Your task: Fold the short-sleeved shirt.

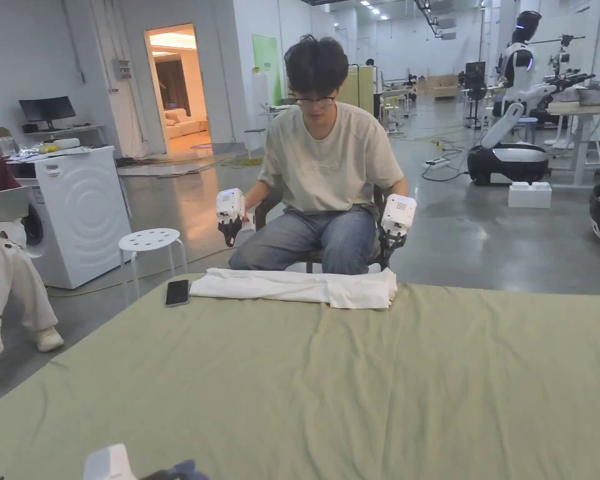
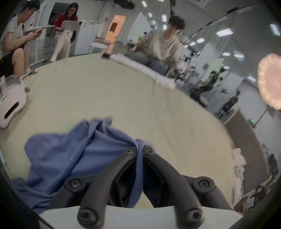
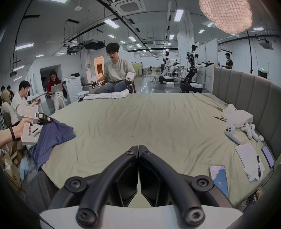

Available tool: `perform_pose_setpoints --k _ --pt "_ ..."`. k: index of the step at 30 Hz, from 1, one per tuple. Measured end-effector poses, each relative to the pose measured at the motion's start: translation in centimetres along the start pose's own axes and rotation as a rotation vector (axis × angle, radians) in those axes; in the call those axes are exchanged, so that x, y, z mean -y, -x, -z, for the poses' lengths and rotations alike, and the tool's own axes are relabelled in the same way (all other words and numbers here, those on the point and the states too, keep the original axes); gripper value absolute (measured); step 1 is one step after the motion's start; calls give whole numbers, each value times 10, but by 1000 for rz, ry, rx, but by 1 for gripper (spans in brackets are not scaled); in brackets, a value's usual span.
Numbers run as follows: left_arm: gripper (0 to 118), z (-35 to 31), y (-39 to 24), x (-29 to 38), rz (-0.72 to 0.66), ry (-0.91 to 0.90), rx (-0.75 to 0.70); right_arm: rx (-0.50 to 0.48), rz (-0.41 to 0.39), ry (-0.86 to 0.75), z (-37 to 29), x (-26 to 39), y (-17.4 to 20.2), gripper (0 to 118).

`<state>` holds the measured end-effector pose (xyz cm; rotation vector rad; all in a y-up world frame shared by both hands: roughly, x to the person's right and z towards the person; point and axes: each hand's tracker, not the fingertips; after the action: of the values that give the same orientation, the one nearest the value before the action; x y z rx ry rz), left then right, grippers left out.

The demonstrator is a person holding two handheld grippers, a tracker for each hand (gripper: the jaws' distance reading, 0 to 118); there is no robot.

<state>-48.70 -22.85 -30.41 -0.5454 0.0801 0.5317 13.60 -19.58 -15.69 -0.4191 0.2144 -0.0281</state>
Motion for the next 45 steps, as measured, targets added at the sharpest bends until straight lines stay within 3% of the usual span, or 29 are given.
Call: perform_pose_setpoints --k 3,5,9,17,19,22,23,24,25,26,27,28,31,36,39,40,43,45 --pt "0 9 -61 -11 31 -43 161 20 43 -24 -12 4 -11 0" --pt "0 20 -112 -9 129 -16 252 41 50 -37 -22 7 -17 0" --pt "0 48 -222 36 259 101 446 85 73 -46 -41 16 -34 0" --pt "0 92 -386 238 456 486 767 217 134 -29 -76 35 -72 0" --pt "0 85 -405 290 488 635 834 239 144 -24 -83 38 -79 0" --pt "1 59 -422 357 597 696 884 267 138 -8 -90 45 -84 0" --pt "7 51 -421 370 609 731 883 266 138 -4 -90 47 -86 0" --pt "23 50 -420 378 609 739 864 269 141 0 -89 49 -87 0" --pt "58 47 -417 381 600 723 847 268 142 3 -88 49 -85 0" --pt "86 42 -413 380 598 693 836 266 142 3 -86 49 -84 0" --pt "103 38 -403 368 600 640 821 266 141 1 -86 48 -83 0" --pt "104 31 -398 356 600 578 811 263 138 -4 -85 47 -82 0" --pt "104 -4 -370 292 614 350 775 225 122 -39 -81 38 -76 0" --pt "104 -99 -312 182 611 -129 506 172 87 -105 -68 15 -62 0" --pt "100 -151 -279 153 621 -323 377 135 77 -145 -63 1 -53 0" --pt "92 -165 -271 149 620 -358 322 126 69 -153 -62 -3 -50 0" --pt "55 -202 -248 148 610 -455 225 112 40 -175 -61 -12 -40 0" --pt "50 -220 -234 149 592 -470 170 99 30 -192 -64 -15 -36 0"
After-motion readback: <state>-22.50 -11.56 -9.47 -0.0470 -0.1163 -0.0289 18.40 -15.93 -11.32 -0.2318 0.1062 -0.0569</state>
